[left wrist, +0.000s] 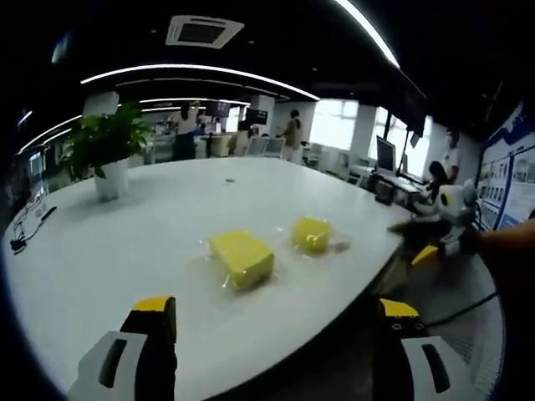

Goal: Compare the silicone blocks by pressing each to a similar depth, holding the contact briefly, and releasing to observe deformation and rebound differences across the visible hardness samples.

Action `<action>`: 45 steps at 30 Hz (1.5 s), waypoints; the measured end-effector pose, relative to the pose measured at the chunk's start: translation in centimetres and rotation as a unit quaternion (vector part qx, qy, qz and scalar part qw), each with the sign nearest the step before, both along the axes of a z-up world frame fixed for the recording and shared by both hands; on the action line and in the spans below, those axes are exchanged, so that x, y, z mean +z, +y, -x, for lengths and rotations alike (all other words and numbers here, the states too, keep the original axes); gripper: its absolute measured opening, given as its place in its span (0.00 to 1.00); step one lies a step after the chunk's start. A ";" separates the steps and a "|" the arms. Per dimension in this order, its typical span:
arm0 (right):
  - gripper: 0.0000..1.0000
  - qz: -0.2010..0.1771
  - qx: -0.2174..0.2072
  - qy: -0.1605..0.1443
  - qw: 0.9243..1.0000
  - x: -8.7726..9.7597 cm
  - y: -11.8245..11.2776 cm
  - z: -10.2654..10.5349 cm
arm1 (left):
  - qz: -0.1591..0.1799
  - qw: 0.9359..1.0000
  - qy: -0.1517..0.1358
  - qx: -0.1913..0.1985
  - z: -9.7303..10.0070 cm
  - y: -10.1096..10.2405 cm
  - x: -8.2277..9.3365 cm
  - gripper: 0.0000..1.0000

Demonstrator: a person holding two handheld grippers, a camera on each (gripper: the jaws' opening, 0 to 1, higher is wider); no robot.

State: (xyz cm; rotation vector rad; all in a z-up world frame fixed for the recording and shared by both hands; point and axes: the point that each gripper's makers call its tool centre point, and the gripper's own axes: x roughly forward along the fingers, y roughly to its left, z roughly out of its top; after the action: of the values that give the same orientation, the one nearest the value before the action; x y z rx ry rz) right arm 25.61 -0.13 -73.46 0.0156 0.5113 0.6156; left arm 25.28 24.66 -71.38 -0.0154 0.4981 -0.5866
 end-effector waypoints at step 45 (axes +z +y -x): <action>0.96 -0.004 -0.008 0.011 1.000 -0.4 -0.1 0.3 | 0.039 0.999 0.022 0.003 0.7 -0.5 0.3 0.94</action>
State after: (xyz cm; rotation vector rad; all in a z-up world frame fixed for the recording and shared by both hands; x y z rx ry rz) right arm 25.33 -0.26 -73.82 0.0337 0.5304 0.6025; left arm 24.56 24.18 -71.04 -0.1040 0.5180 -0.6002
